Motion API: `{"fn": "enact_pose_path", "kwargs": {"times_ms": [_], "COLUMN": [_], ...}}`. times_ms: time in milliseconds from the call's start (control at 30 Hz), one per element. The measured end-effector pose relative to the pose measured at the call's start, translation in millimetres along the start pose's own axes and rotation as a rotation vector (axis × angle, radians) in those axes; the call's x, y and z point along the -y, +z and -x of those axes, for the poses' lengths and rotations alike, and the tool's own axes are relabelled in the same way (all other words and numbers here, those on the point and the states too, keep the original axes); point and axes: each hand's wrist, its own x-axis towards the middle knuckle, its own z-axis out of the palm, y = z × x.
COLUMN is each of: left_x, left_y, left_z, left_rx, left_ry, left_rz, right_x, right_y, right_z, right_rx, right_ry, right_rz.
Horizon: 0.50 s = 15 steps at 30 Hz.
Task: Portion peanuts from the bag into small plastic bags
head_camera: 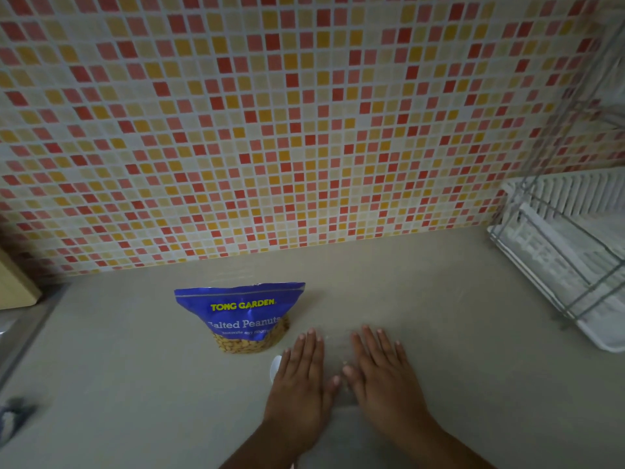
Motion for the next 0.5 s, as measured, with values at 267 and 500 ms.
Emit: {"fn": "enact_pose_path", "kwargs": {"times_ms": [267, 500], "left_x": [5.1, 8.3], "left_y": [-4.0, -5.4], "left_z": [-48.2, -50.0], "left_rx": [0.091, 0.116], "left_ry": [-0.041, -0.011], "left_rz": [-0.065, -0.117], "right_x": [-5.0, -6.1], "right_y": [-2.0, -8.4], "right_z": [-52.7, -52.8], "right_rx": [0.06, 0.056], "right_ry": [0.007, -0.011], "right_rz": [-0.007, 0.006]}}
